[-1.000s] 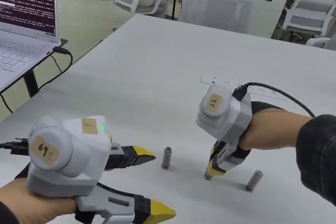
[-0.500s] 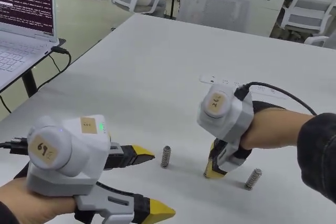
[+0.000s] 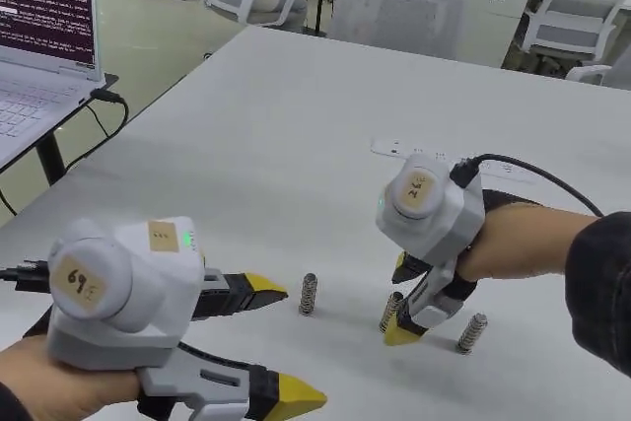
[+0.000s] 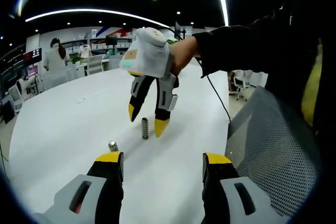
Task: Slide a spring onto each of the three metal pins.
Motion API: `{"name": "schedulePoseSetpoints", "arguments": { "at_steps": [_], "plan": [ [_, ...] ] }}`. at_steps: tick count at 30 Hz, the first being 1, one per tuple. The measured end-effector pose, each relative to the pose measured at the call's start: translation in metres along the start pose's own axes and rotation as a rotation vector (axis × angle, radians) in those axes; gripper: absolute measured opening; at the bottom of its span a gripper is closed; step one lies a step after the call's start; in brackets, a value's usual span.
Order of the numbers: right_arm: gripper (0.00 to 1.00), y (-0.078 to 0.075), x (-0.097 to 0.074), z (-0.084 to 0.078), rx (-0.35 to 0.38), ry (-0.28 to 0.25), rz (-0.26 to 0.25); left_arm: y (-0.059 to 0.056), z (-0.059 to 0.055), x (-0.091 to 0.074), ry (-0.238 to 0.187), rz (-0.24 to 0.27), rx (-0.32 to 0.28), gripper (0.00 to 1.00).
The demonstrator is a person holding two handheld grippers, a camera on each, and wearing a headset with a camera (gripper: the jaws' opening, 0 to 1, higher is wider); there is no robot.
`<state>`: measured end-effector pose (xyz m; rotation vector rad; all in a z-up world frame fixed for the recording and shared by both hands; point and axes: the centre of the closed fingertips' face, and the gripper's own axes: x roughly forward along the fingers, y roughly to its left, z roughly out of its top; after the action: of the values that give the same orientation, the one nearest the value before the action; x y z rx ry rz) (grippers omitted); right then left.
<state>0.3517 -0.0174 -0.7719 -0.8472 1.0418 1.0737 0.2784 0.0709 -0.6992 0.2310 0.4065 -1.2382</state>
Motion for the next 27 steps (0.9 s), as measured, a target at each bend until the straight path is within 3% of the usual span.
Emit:
{"name": "schedulePoseSetpoints", "arguments": {
  "at_steps": [8,16,27],
  "plan": [
    [0.58,-0.002,-0.004,0.002,0.033,-0.054,-0.017,0.001,0.000,0.000,0.000,0.003,-0.003,0.57],
    [0.62,-0.004,-0.012,0.002,0.051,-0.102,-0.043,0.002,0.000,0.000,-0.002,0.008,-0.007,0.57],
    [0.66,-0.006,-0.032,-0.002,0.120,-0.208,-0.091,0.007,0.002,-0.002,-0.014,0.028,-0.018,0.56]
  ]
}}
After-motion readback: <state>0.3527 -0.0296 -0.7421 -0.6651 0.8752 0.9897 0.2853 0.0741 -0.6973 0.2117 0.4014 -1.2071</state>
